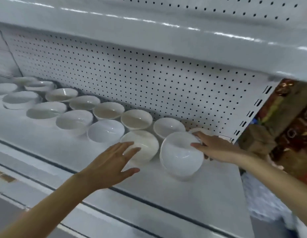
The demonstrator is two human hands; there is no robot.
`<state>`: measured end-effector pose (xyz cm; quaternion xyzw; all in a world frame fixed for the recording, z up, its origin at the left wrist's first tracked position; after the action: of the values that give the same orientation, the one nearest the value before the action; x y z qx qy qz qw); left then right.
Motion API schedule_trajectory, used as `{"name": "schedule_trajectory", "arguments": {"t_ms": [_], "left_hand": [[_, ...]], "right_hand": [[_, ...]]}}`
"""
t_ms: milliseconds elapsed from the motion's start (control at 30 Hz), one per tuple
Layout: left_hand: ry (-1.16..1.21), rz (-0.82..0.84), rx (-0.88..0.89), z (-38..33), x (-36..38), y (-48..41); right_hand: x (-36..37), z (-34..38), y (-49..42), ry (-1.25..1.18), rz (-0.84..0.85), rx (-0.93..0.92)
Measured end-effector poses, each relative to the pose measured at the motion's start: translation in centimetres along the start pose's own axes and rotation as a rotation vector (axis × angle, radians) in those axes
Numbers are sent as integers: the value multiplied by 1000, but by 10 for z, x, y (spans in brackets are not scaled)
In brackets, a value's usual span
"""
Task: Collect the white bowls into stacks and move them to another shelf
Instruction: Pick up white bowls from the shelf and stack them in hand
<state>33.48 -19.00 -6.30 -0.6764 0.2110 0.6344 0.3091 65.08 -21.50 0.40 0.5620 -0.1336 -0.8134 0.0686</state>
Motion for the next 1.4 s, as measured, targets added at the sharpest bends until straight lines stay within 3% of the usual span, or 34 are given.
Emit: {"name": "schedule_trajectory", "arguments": {"t_ms": [167, 400, 600, 767, 1000, 1400], "left_hand": [[-6, -65, 187, 16, 15, 3], [-20, -100, 314, 29, 21, -4], [13, -137, 384, 34, 20, -8], [78, -183, 401, 16, 8, -18], [131, -185, 442, -16, 4, -21], [44, -75, 452, -38, 10, -32]], "right_hand": [[9, 9, 3, 8, -105, 88], [10, 14, 19, -53, -221, 178], [13, 9, 65, -615, -545, 275], [28, -4, 117, -844, -743, 448], [73, -31, 159, -914, -729, 630], [94, -57, 134, -982, -595, 652]]}}
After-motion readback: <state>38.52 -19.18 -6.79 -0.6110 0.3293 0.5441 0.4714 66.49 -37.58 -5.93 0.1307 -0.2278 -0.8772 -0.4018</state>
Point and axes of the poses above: each hand's wrist, its own y-axis away from the middle knuckle, its own x-axis out of the palm, z = x × y, the point moved 2 cm from there along -y, towards the middle knuckle, and after that the axes turned 4 degrees about -y, right-handed, at the moved point
